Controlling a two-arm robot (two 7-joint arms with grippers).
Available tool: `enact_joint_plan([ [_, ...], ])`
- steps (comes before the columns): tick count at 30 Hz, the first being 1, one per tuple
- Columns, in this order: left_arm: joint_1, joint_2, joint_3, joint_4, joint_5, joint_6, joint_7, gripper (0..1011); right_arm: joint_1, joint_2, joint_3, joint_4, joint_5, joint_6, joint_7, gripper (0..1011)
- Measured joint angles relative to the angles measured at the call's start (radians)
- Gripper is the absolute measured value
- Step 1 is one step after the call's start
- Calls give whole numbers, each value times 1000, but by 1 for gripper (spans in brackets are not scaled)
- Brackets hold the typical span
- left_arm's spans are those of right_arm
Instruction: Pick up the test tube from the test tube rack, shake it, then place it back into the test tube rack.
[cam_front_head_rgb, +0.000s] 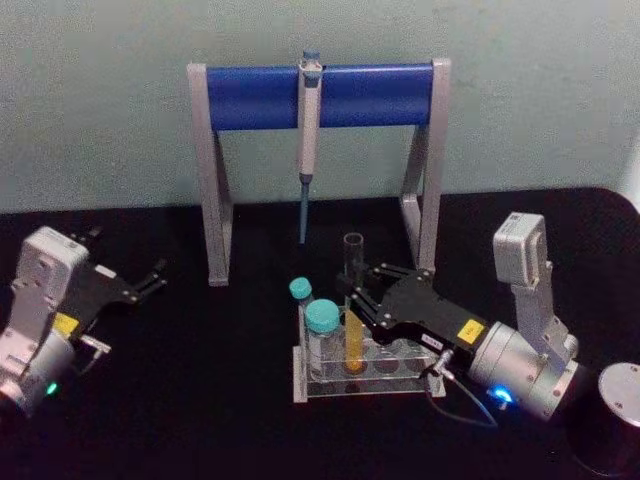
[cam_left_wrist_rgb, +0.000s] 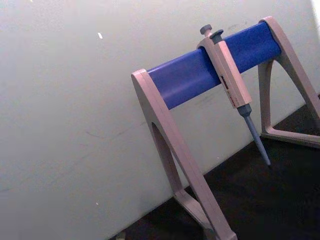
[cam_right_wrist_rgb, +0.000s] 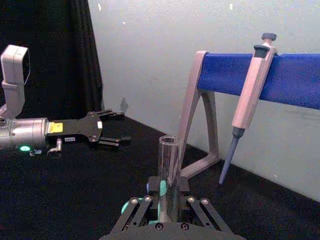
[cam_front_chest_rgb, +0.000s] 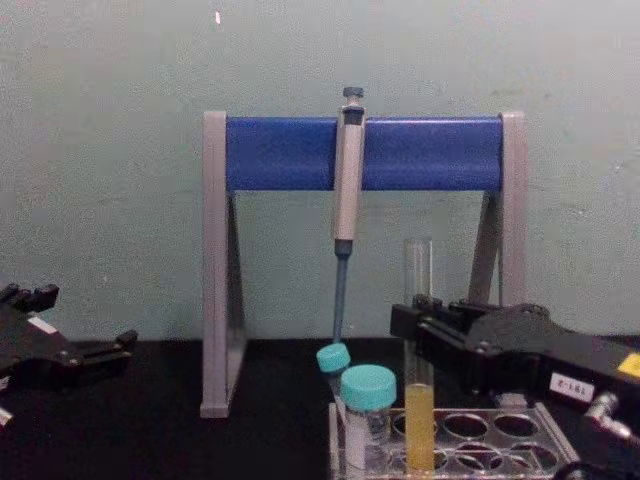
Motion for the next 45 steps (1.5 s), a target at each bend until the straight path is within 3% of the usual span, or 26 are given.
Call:
enact_joint_plan([
  [40,0,0,0,0,0,0,0,1001,-2,-23,-1,38,-5,21,-8,229],
  [45,0,0,0,0,0,0,0,1001,-2,-22,-1,38,-6,21,-8,362],
])
